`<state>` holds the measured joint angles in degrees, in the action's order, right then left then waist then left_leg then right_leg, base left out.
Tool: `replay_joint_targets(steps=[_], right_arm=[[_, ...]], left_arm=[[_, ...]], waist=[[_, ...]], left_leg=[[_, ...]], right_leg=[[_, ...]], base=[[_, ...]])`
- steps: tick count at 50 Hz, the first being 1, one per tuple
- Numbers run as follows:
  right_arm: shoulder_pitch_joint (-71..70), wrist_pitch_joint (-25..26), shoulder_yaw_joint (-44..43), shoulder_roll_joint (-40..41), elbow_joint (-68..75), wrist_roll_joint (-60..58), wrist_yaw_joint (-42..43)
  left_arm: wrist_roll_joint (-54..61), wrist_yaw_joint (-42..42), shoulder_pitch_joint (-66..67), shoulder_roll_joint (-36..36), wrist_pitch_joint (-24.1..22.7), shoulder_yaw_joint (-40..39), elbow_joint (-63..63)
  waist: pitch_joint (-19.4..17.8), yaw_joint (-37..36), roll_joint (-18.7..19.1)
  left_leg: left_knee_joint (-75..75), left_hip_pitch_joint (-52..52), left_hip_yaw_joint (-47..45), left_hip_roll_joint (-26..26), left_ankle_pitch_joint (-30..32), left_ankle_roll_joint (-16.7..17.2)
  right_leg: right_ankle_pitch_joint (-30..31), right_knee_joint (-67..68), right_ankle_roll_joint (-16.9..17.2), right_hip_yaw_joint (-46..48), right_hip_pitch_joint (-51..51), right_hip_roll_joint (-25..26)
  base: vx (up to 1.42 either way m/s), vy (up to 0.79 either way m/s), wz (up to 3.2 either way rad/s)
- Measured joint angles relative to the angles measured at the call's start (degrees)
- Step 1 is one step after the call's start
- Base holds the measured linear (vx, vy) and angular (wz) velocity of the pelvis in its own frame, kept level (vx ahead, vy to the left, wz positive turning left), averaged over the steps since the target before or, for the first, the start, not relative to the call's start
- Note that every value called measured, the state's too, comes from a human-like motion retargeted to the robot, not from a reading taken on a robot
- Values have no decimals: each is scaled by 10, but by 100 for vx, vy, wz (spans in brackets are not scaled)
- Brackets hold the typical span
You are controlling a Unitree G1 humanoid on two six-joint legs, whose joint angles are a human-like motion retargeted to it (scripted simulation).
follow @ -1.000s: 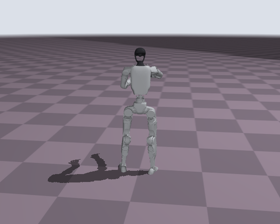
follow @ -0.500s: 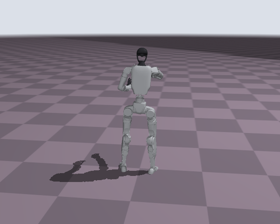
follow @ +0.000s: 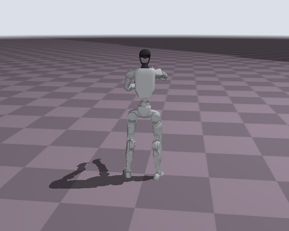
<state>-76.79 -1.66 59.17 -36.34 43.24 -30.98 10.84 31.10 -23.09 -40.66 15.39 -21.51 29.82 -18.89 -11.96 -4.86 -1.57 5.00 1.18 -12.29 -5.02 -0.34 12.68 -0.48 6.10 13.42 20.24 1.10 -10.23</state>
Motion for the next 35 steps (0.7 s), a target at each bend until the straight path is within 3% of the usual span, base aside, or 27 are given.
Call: replay_joint_targets(steps=[2, 7, 10, 12, 17, 20, 22, 25, 29, 35], right_arm=[[13, 8, -40, 10, -7, -8, 13], [12, 9, -37, -7, -34, -51, 13], [20, 9, -33, -13, -41, -66, 14], [29, 9, -33, -10, -39, -62, 11], [39, 3, -23, 5, -24, -42, -2], [30, -3, -4, 25, -2, -57, 22], [28, -17, 0, 24, -19, -3, 14], [11, -24, 25, 16, -37, 27, -3], [-6, -21, 31, 17, -41, 27, -2], [-15, 5, 7, 29, -34, -12, 13]], left_arm=[[-7, 31, 124, 38, -11, -25, 112], [4, 93, 348, 78, -36, -84, 281], [-17, 79, 360, 79, -41, -94, 335], [-40, 52, 300, 70, -34, -83, 343], [-43, -16, 30, -2, -11, -41, 221], [-22, -65, -131, -40, -8, -31, 65], [-19, -89, -218, -59, 7, -25, -61], [-10, -78, -299, -65, 26, -7, -223], [-26, -40, -242, -40, 29, 11, -245], [-21, 19, 83, 26, -1, -14, -3]], waist=[[-7, -10, 0], [-15, -35, 2], [-10, -40, 1], [-4, -36, -1], [8, -9, -13], [10, 17, -22], [10, 29, -25], [10, 38, -26], [4, 30, -23], [-9, -1, -11]], left_leg=[[0, 5, -11, 1, -3, 2], [-4, 8, -31, 3, -6, 10], [-4, 6, -30, 5, -5, 9], [-4, 3, -24, 6, -4, 6], [-1, -7, 2, 8, 3, 0], [0, -11, 17, 7, 6, 1], [0, -13, 23, 6, 7, 4], [0, -15, 27, 5, 8, 9], [0, -10, 17, 5, 5, 10], [0, 4, -17, 5, -2, 10]], right_leg=[[2, -3, 0, -11, 0, 0], [7, -8, 2, -30, 4, -1], [8, -8, 3, -31, 6, -2], [8, -6, 3, -26, 7, -4], [1, 6, -2, -3, 9, -9], [-4, 13, -4, 12, 7, -10], [-7, 16, -4, 19, 7, -10], [-9, 19, -4, 24, 7, -10], [-7, 14, -3, 15, 6, -9], [4, -4, 2, -17, 4, -4]], base=[[3, 1, -46], [2, 1, -28], [0, 0, 0], [-3, 1, 24], [-5, 1, 42], [-5, 1, 42], [-4, 1, 32], [-1, 0, 7], [0, 1, -15], [3, 1, -48]])
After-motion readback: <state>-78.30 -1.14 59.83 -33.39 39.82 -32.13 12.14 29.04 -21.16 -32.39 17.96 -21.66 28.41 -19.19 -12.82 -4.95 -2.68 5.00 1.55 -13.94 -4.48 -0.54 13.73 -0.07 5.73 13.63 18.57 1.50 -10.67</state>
